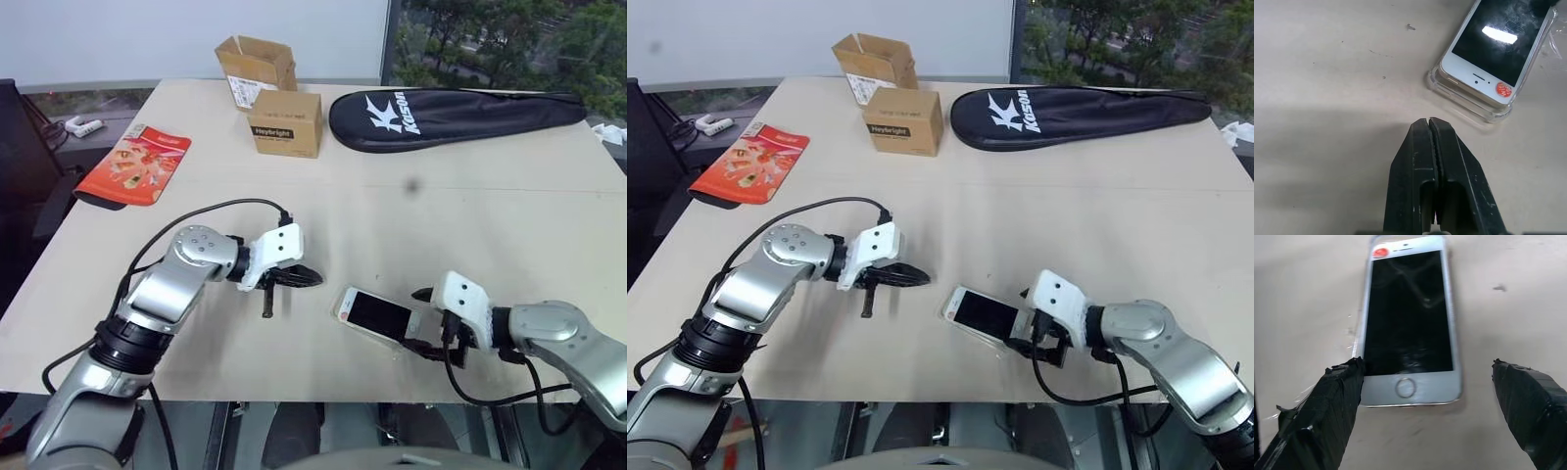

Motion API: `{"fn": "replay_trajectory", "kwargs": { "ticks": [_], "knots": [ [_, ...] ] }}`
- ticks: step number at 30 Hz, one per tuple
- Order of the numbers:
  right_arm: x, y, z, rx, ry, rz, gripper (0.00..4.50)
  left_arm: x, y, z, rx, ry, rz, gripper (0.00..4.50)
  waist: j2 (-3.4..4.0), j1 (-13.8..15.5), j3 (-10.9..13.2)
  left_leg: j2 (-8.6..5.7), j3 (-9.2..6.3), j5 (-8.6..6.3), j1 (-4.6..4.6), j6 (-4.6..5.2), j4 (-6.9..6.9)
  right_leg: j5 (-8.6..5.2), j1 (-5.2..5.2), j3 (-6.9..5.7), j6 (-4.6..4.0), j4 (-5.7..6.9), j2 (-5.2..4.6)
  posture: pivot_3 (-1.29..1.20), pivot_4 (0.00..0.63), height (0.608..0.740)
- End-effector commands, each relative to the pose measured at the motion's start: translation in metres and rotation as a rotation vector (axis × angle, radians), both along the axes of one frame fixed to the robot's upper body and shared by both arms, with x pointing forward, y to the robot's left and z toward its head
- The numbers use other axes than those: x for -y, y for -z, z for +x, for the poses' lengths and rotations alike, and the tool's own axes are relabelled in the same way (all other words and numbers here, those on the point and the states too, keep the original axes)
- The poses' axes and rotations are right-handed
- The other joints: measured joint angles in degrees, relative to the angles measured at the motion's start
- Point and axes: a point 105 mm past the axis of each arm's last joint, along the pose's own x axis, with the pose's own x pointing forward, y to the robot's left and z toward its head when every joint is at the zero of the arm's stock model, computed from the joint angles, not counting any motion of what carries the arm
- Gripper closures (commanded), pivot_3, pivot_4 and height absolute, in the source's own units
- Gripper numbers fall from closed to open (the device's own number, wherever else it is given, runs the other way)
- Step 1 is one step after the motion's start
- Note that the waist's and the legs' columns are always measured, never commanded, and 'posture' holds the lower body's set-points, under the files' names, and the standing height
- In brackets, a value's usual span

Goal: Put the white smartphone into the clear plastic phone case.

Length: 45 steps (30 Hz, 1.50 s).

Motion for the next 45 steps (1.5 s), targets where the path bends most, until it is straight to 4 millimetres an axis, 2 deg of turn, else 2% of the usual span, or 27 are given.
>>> {"fn": "replay_trajectory", "kwargs": {
  "ticks": [1, 5, 11, 17, 20, 25, 29, 35, 38, 45],
  "knots": [
    [-0.001, -0.007, -0.005, 0.003, -0.054, -0.012, 0.06, 0.006, -0.024, -0.001, 0.071, 0.040, -0.025, 4.50, 0.00, 0.0, 0.0, 0.00, 0.00, 0.00, 0.00, 0.00, 0.00, 0.00, 0.00, 0.00, -0.01, 0.00, 0.00, 0.00, 0.150, 0.732],
    [0.001, -0.018, 0.002, 0.039, -0.036, 0.010, 0.06, 0.018, -0.034, -0.004, 0.046, 0.098, -0.088, 4.50, -0.01, 0.0, 0.0, 0.00, 0.00, 0.00, 0.00, 0.00, 0.01, -0.01, 0.00, -0.01, -0.02, 0.02, 0.00, 0.00, 0.150, 0.732],
    [0.011, -0.015, 0.004, 0.044, 0.003, -0.006, 0.06, 0.033, -0.025, -0.003, -0.010, 0.230, -0.080, 4.50, -0.01, 0.1, 0.0, -0.01, -0.01, 0.00, -0.01, 0.00, 0.01, 0.07, 0.01, -0.01, 0.12, 0.00, 0.00, 0.00, 0.150, 0.732],
    [0.012, -0.005, -0.008, 0.024, 0.031, -0.015, 0.06, 0.038, -0.013, 0.012, -0.036, 0.287, -0.048, 4.50, -0.01, 0.0, 0.0, -0.03, -0.02, 0.00, -0.01, 0.00, 0.01, 0.08, 0.01, -0.01, 0.13, 0.01, 0.02, 0.00, 0.150, 0.732],
    [0.018, 0.004, -0.008, 0.087, 0.051, -0.067, 0.06, 0.038, -0.007, 0.016, -0.042, 0.309, -0.027, 4.50, -0.01, -0.1, 0.0, -0.03, -0.03, 0.00, -0.02, 0.00, 0.01, 0.07, 0.00, 0.01, 0.13, 0.00, 0.02, 0.00, 0.150, 0.732],
    [0.012, 0.006, -0.014, 0.120, 0.117, 0.106, 0.06, 0.037, -0.002, 0.014, -0.066, 0.321, -0.031, 4.50, -0.02, 0.0, 0.0, -0.04, -0.12, 0.00, -0.02, 0.00, 0.01, 0.07, 0.00, -0.01, 0.13, 0.00, 0.04, 0.00, 0.150, 0.732],
    [0.006, 0.009, -0.006, 0.115, 0.200, 0.251, 0.06, 0.033, -0.005, 0.013, -0.082, 0.311, -0.029, 4.50, -0.05, -0.2, 0.0, -0.04, -0.11, 0.00, -0.01, 0.00, 0.09, 0.08, 0.03, 0.01, 0.14, 0.03, 0.05, 0.00, 0.150, 0.732],
    [0.003, 0.026, -0.004, 0.099, 0.141, 0.252, 0.06, 0.027, -0.007, 0.012, -0.086, 0.301, -0.004, 4.50, -0.05, -0.1, 0.0, -0.04, -0.11, 0.00, 0.00, 0.00, 0.16, -0.03, 0.06, 0.01, -0.05, 0.05, 0.04, 0.00, 0.150, 0.732],
    [0.007, 0.034, -0.009, 0.074, 0.076, 0.228, 0.06, 0.027, -0.010, 0.011, -0.085, 0.299, -0.004, 4.50, -0.05, 0.0, 0.0, -0.04, -0.15, 0.00, 0.00, 0.00, 0.16, -0.02, 0.07, -0.01, -0.04, 0.05, 0.05, 0.00, 0.150, 0.732],
    [0.007, 0.035, -0.018, 0.034, 0.019, 0.226, 0.06, 0.024, -0.014, 0.010, -0.086, 0.278, -0.005, 4.50, -0.05, 0.1, 0.0, -0.04, -0.16, 0.00, 0.01, 0.00, 0.16, 0.02, 0.11, -0.02, 0.04, 0.04, 0.04, 0.00, 0.150, 0.732]
  ]
}}
